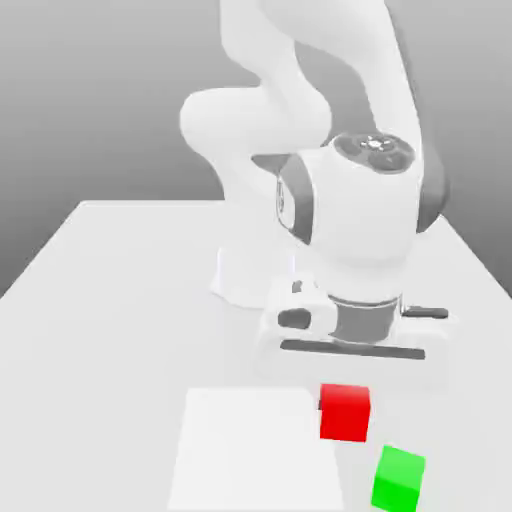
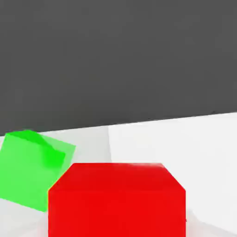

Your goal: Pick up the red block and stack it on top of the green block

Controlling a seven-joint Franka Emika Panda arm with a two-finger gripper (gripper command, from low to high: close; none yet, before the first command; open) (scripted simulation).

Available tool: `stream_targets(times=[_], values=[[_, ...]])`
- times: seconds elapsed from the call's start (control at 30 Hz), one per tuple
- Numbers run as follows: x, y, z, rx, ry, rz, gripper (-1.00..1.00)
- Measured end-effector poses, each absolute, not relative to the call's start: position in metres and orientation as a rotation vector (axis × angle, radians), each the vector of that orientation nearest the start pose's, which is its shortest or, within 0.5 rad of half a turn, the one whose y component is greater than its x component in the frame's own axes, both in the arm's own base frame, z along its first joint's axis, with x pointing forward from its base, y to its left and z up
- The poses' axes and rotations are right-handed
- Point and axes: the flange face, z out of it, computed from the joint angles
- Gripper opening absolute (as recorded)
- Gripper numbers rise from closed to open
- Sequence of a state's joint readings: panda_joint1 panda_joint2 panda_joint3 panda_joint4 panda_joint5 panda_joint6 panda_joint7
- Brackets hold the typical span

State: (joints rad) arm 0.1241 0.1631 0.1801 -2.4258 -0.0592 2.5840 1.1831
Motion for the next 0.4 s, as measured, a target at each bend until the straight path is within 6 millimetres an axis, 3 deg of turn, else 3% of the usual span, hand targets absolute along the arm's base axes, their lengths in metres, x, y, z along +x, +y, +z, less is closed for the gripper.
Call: stream_targets(times=[0.13,0.17,0.4], values=[[0.472,0.166,0.201,-2.883,1.245,-0.002,-1.0],[0.471,0.166,0.189,-2.884,1.243,-0.001,1.0],[0.471,0.167,0.187,-2.885,1.243,-0.001,1.0]])
